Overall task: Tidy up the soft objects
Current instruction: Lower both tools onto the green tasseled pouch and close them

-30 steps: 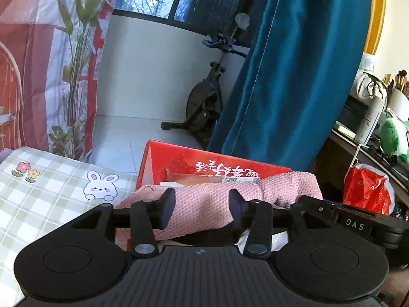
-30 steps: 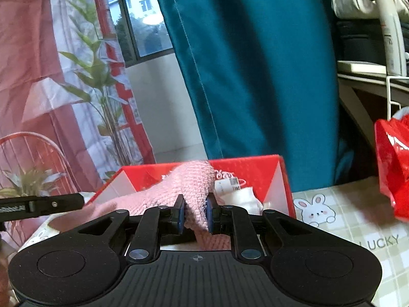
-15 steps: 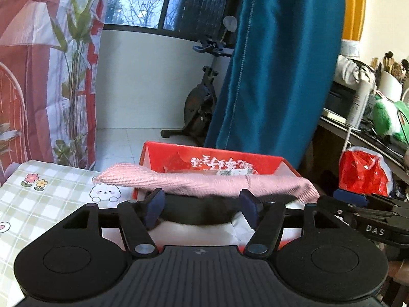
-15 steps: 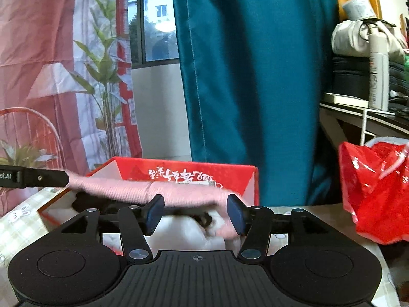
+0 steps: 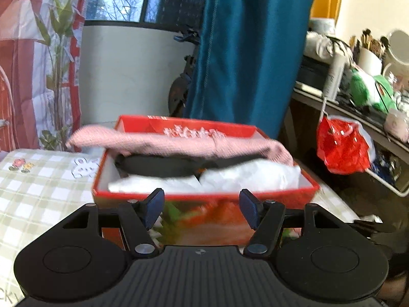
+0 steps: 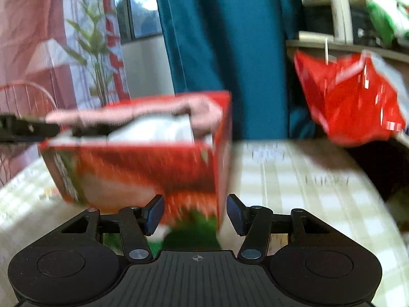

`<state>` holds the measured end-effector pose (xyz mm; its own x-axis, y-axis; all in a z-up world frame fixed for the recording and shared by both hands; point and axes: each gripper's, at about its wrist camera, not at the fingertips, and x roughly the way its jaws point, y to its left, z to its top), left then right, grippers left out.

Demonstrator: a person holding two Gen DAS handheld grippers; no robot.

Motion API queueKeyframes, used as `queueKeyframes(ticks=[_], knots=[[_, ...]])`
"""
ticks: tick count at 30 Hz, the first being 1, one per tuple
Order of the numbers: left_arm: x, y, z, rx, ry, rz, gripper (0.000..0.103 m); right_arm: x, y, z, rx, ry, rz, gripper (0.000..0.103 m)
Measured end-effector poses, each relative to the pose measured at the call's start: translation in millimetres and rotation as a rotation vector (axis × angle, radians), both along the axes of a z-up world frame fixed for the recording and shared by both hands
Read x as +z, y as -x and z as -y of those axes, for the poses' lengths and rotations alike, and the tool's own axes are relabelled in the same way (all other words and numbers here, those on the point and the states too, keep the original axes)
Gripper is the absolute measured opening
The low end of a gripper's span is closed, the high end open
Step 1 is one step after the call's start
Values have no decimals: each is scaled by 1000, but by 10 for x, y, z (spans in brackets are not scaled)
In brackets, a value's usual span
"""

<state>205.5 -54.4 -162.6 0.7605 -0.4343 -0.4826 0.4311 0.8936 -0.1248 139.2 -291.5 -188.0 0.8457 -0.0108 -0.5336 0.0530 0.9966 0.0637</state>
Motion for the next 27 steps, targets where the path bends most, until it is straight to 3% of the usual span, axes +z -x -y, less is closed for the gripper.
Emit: queueKeyframes(ticks=[5, 10, 13, 19, 25, 27], knots=[[-172, 29, 36, -13, -13, -46, 67, -224, -4, -68, 31, 30, -31, 67], [-315, 53, -14, -13, -19, -84, 67, -271, -131, -120, 24, -38, -62, 70], [-380, 54, -68, -6, -13, -105, 67, -332, -149, -144, 28, -85, -88, 69], [-447, 55, -112, -2, -1, -138, 66, -452, -91, -274, 74, -137, -149, 51], [-477, 86, -100, -15, 4, -152, 66, -459, -99, -469, 129, -83, -153, 51], [-487, 87, -77, -26, 7, -158, 64, -432, -108, -486, 120, -52, -149, 56]])
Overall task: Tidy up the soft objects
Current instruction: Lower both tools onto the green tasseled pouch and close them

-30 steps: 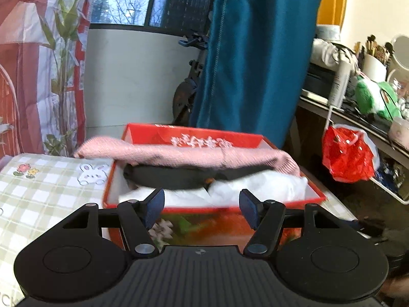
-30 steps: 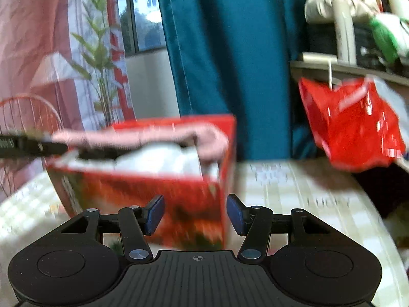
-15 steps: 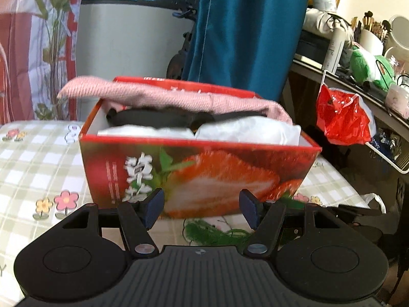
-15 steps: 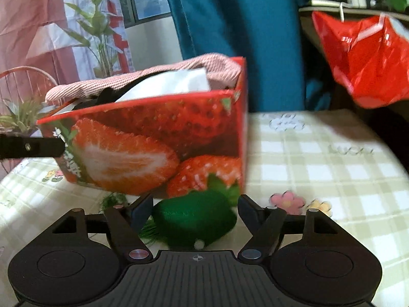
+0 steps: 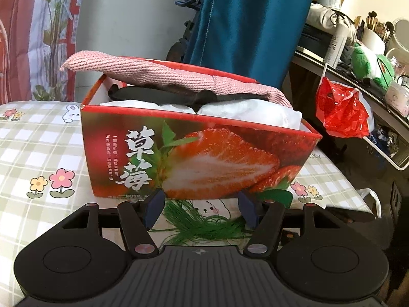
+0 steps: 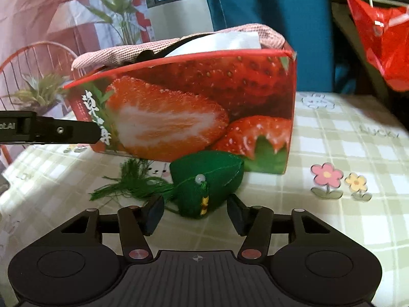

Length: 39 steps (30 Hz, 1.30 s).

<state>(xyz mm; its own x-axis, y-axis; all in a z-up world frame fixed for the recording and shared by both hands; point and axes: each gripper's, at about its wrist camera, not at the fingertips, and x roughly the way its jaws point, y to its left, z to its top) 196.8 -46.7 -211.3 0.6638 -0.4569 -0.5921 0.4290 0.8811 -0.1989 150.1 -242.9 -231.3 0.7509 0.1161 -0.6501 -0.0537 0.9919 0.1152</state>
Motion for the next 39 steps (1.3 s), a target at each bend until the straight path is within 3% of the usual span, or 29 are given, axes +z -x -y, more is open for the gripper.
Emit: queueKeyframes(ticks=[2, 6, 10, 18, 26, 29, 39], knots=[[-11, -9, 32, -26, 7, -14, 55, 27, -25, -9, -14, 59, 17, 69], [-43, 2, 110, -56, 16, -25, 54, 32, -128, -3, 22, 129, 36, 68], [-75, 11, 153, -85, 30, -44, 54, 22, -178, -46, 75, 107, 38, 57], [-219, 57, 95, -85, 84, -144, 52, -1, 1, -345, 198, 45, 35, 56], [-512, 260, -163, -49, 211, -287, 51, 10, 229, -502, 255, -19, 22, 56], [-503, 276, -150, -57, 220, -280, 41, 18, 295, -510, 252, -24, 19, 56], [-520, 316, -92, -68, 219, -263, 39, 53, 463, -391, 218, -14, 27, 57]])
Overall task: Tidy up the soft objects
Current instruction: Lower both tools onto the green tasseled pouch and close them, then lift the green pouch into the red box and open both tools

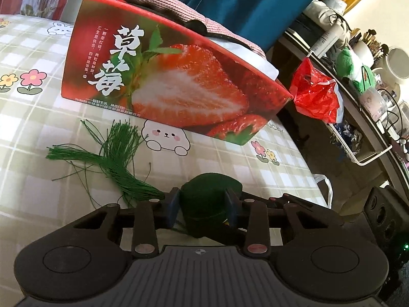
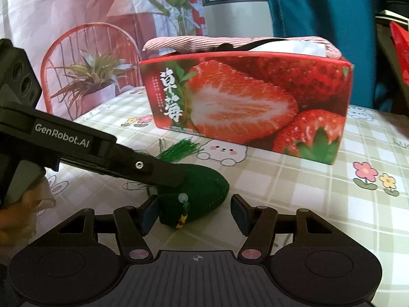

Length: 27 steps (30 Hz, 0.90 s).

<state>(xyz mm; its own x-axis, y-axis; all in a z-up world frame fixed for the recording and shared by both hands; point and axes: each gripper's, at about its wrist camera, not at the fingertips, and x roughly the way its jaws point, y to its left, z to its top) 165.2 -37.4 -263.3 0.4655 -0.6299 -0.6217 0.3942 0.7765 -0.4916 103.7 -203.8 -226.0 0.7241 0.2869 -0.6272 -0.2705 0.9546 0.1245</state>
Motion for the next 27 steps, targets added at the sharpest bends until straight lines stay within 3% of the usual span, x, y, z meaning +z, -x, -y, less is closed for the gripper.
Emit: queueKeyframes(ticks=[27], knots=[[87, 42, 13, -19, -6, 42, 38, 39, 0, -33, 7, -1, 26, 51]])
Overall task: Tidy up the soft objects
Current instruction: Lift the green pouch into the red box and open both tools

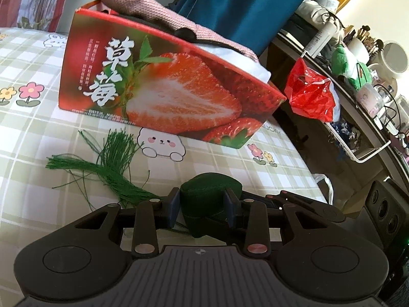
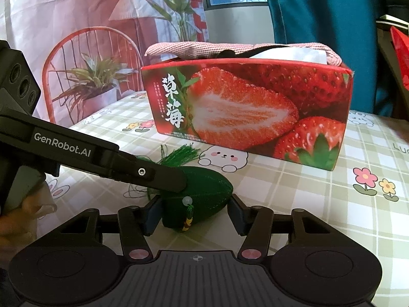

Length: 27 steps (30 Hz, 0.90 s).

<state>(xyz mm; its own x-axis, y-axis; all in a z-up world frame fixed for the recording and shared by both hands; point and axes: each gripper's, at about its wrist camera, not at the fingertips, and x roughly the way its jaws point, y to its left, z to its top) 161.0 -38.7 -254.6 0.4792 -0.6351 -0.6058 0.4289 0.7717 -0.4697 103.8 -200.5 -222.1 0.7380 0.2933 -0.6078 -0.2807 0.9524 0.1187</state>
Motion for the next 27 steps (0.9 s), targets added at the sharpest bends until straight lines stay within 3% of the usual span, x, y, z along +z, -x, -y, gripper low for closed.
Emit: queueKeyframes(ticks=[12, 21, 27], knots=[[470, 37, -20, -25, 40, 122, 38, 402, 24, 17, 7, 12, 128, 50], [1083, -95, -32, -25, 67, 247, 38, 976, -133, 9, 54, 73, 261, 50], [1566, -253, -126, 27, 109, 346, 38, 1446, -437, -5, 95, 89, 329, 50]])
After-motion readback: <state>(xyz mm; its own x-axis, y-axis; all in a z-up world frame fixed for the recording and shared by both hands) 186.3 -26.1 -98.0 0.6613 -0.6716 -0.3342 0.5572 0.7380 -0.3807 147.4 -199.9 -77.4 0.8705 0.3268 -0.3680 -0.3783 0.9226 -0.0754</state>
